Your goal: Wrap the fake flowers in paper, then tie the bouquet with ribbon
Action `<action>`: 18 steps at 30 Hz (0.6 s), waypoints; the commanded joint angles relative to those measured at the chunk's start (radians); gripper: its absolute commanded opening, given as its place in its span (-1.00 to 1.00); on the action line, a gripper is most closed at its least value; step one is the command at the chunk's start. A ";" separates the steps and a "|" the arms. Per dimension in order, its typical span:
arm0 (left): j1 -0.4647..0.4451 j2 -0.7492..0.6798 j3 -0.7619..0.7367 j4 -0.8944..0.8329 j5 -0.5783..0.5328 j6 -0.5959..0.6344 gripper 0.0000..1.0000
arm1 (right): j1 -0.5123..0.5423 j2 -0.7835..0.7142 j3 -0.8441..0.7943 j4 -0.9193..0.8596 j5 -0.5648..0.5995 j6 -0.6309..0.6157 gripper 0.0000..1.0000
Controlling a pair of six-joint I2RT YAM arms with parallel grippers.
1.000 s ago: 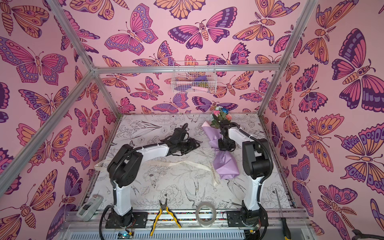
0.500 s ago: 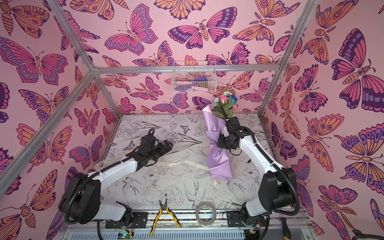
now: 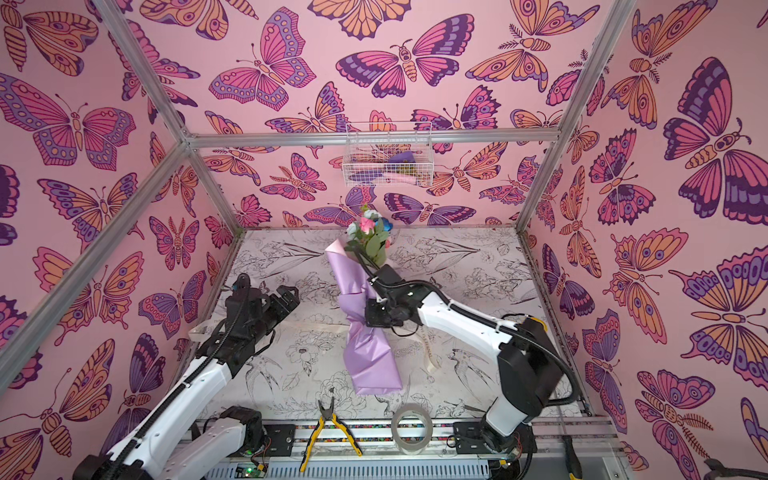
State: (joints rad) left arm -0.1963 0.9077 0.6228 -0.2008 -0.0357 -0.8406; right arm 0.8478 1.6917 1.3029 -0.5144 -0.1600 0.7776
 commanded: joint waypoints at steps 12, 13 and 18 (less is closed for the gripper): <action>0.012 -0.003 0.033 -0.136 0.119 0.040 0.91 | 0.110 0.325 0.219 0.022 0.103 0.084 -1.00; 0.011 0.008 0.034 -0.132 0.144 0.040 0.93 | 0.110 0.339 0.228 0.012 0.112 0.079 -1.00; 0.000 0.066 -0.015 -0.076 0.272 0.014 0.99 | 0.109 0.387 0.237 0.009 0.128 0.084 -1.00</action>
State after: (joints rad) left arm -0.1905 0.9527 0.6369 -0.3054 0.1356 -0.8165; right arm 0.9581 2.0613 1.5043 -0.4973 -0.0818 0.8528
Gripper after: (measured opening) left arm 0.992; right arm 0.129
